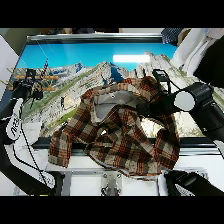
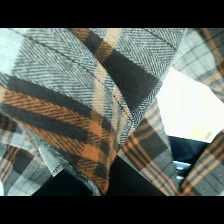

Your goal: Fold the clothes and pants, and hang the long-sleeved shirts on hangers.

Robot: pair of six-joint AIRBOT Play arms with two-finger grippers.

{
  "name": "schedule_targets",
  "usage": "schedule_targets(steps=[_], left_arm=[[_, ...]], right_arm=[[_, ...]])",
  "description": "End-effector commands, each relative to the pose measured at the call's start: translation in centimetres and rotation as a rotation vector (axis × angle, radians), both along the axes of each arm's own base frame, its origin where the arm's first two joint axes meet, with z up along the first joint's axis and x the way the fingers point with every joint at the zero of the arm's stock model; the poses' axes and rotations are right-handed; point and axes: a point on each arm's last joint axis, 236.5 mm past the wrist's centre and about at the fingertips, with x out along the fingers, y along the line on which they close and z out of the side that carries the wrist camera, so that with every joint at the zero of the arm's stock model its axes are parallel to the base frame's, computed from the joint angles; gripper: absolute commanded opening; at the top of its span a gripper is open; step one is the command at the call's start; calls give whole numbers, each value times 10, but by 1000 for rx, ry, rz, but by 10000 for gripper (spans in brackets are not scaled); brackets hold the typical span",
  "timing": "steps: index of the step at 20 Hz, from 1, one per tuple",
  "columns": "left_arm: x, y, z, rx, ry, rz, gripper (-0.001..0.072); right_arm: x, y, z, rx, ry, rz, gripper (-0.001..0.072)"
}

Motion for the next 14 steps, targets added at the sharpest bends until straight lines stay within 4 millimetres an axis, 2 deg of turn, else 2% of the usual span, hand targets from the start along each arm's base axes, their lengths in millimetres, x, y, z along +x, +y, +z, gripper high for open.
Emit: schedule_targets(steps=[1, 8, 11, 12, 14], left_arm=[[6, 1, -8, -10, -16, -12, 630], [-9, 8, -38, -24, 58, 20, 630], [-12, 9, -39, -22, 68, 25, 629], [-12, 9, -39, -22, 68, 25, 604], [-12, 9, -39, -24, 69, 29, 336]], right_arm=[[-4, 8, 0, 32, 21, 5, 29], [-7, 14, 0, 51, 32, 15, 29], [-7, 14, 0, 51, 32, 14, 29], [-7, 14, 0, 51, 32, 15, 28], [-7, 14, 0, 51, 32, 14, 29]])
